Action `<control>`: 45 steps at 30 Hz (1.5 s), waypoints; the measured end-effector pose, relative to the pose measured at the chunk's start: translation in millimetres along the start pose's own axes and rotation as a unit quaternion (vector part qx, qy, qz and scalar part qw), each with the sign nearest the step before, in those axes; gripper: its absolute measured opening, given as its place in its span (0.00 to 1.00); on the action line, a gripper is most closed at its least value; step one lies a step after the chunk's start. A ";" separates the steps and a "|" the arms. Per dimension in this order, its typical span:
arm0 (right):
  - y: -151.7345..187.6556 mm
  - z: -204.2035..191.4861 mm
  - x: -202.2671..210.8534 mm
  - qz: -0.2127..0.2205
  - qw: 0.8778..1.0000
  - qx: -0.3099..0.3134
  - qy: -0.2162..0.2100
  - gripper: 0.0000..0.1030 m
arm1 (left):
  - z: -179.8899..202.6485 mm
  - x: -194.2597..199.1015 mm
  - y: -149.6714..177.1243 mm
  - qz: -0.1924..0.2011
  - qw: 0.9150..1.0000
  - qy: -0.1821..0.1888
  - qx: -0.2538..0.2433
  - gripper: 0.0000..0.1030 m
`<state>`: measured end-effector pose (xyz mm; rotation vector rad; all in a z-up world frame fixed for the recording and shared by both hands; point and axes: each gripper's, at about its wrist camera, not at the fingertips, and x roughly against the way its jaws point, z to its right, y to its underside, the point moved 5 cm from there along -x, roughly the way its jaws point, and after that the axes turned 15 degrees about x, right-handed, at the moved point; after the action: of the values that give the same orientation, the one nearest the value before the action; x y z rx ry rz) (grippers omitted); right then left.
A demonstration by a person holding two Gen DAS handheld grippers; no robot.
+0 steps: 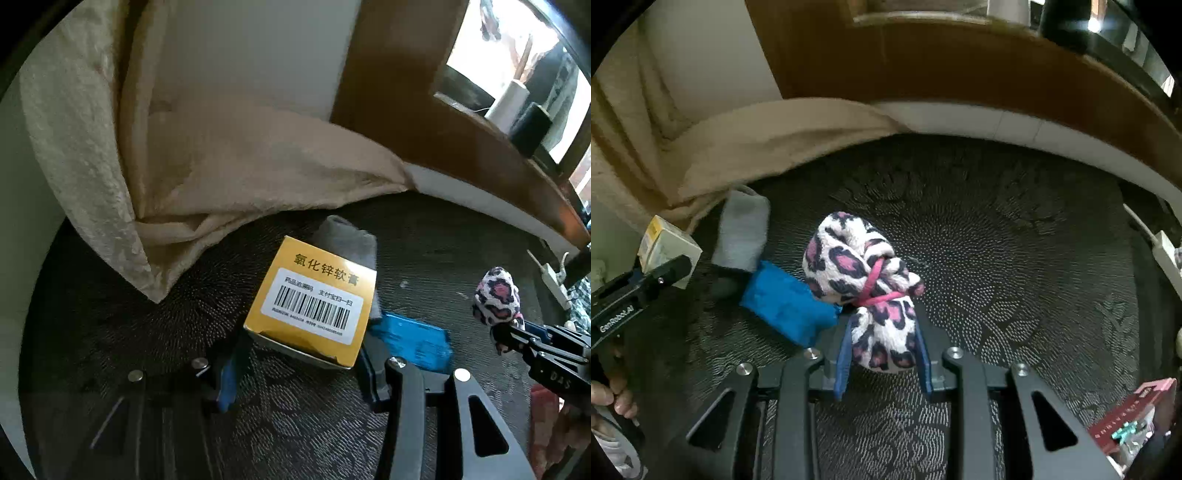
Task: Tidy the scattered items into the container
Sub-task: 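Grasp yellow medicine box with left gripper while right gripper grasps leopard plush ball, then carry medicine box and plush ball into the box and open both grippers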
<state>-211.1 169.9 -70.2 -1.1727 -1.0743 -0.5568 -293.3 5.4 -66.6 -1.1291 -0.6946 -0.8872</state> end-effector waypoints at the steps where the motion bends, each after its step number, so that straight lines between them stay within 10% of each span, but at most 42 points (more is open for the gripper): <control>1: 1.1 -0.4 7.0 0.005 1.000 0.000 0.000 0.31 | 2.6 4.2 1.0 0.002 1.000 0.001 -0.002 0.51; 27: 74.3 31.8 129.1 0.085 0.996 -0.024 0.024 0.31 | 142.6 111.8 101.0 0.021 0.995 0.063 -0.073 0.51; 45: 222.8 151.8 194.9 0.059 0.990 -0.110 0.069 0.31 | 297.8 129.9 211.3 -0.015 0.978 0.130 -0.163 0.51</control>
<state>-2.2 418.3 2.6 -1.3598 -0.8343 -0.6677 -55.1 294.7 32.3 -1.2633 -0.3585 -1.1790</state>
